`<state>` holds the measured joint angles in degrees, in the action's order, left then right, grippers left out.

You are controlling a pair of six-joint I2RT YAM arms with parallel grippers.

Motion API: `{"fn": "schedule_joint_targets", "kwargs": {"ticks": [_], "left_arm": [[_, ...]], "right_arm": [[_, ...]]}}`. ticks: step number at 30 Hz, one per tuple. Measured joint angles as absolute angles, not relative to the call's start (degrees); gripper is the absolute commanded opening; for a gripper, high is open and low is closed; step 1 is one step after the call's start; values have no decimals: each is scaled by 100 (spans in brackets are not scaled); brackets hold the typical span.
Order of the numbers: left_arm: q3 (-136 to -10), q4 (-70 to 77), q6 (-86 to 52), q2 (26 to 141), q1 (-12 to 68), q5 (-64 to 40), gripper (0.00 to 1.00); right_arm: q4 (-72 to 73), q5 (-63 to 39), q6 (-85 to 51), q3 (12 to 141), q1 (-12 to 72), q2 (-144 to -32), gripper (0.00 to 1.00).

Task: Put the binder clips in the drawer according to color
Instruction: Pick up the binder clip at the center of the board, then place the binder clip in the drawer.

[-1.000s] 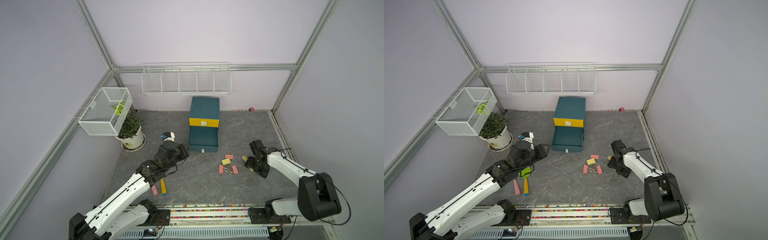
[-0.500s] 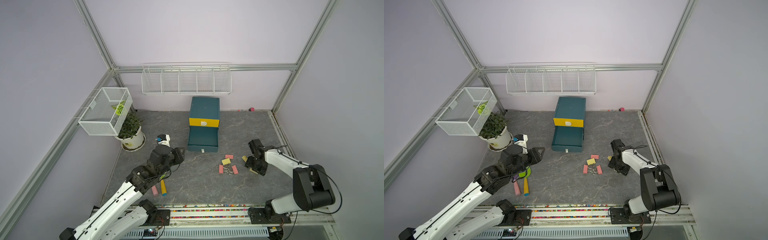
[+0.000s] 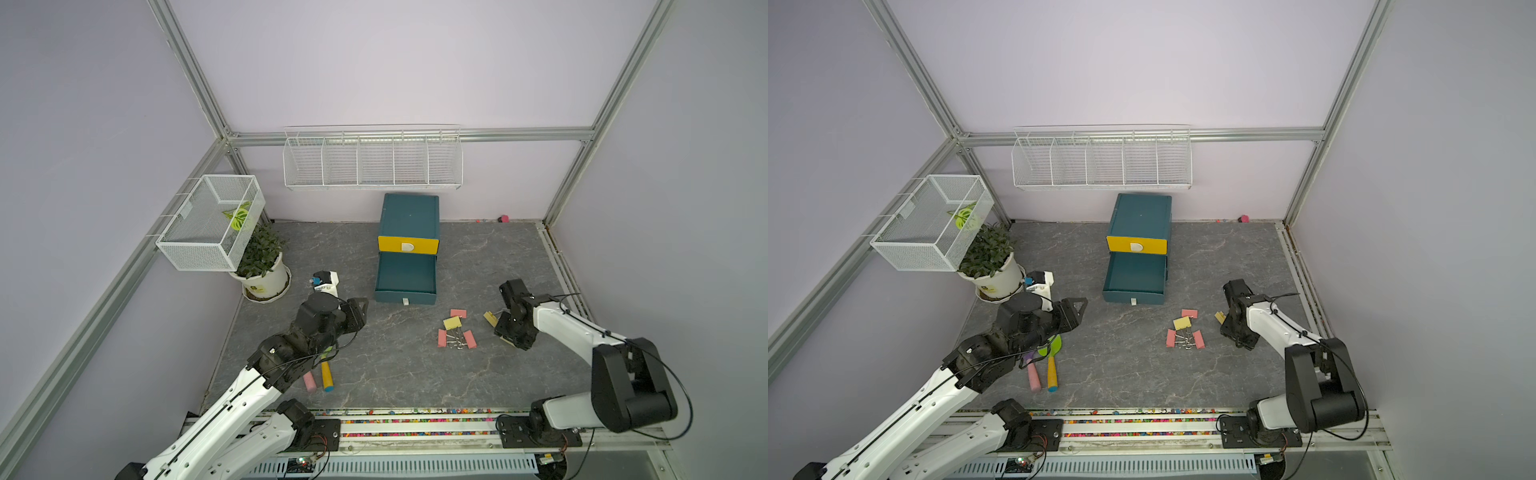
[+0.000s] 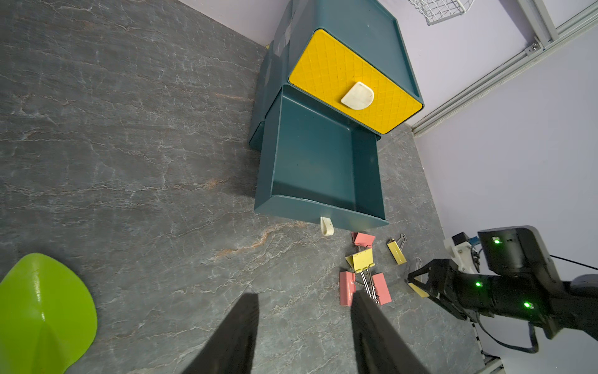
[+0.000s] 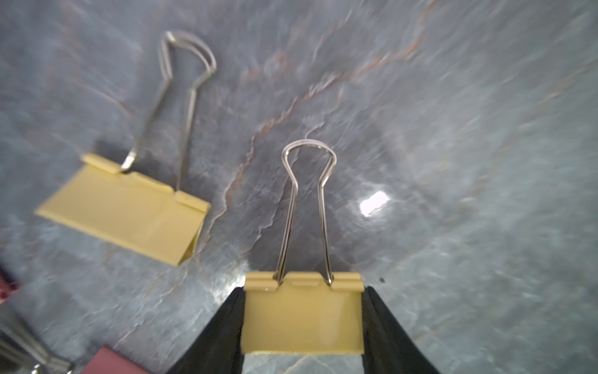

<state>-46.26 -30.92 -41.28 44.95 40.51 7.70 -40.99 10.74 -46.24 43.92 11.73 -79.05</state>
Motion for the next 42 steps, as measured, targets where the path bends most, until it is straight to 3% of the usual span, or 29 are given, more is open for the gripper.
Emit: {"fn": "schedule_joint_targets", "kwargs": {"ticks": [6, 12, 18, 28, 42], "left_arm": [[-4445, -3083, -4117, 4584, 4012, 768, 52], [-4425, -3065, -3822, 4648, 3975, 670, 53], [-4425, -3059, -3470, 4683, 3975, 545, 53], [-4357, -3009, -3470, 4692, 3975, 460, 53], [-3839, -2095, -4053, 5319, 3975, -482, 49]], "right_arm": [[-4397, 1835, -4523, 5214, 2749, -7072, 38], [-4241, 2235, -4139, 7223, 4021, -7896, 35], [-4150, 2119, -3763, 8458, 4287, -9238, 35], [-4222, 1968, -3660, 9174, 4403, -10422, 37], [-4471, 1911, -3844, 9336, 4418, -10702, 66]]}}
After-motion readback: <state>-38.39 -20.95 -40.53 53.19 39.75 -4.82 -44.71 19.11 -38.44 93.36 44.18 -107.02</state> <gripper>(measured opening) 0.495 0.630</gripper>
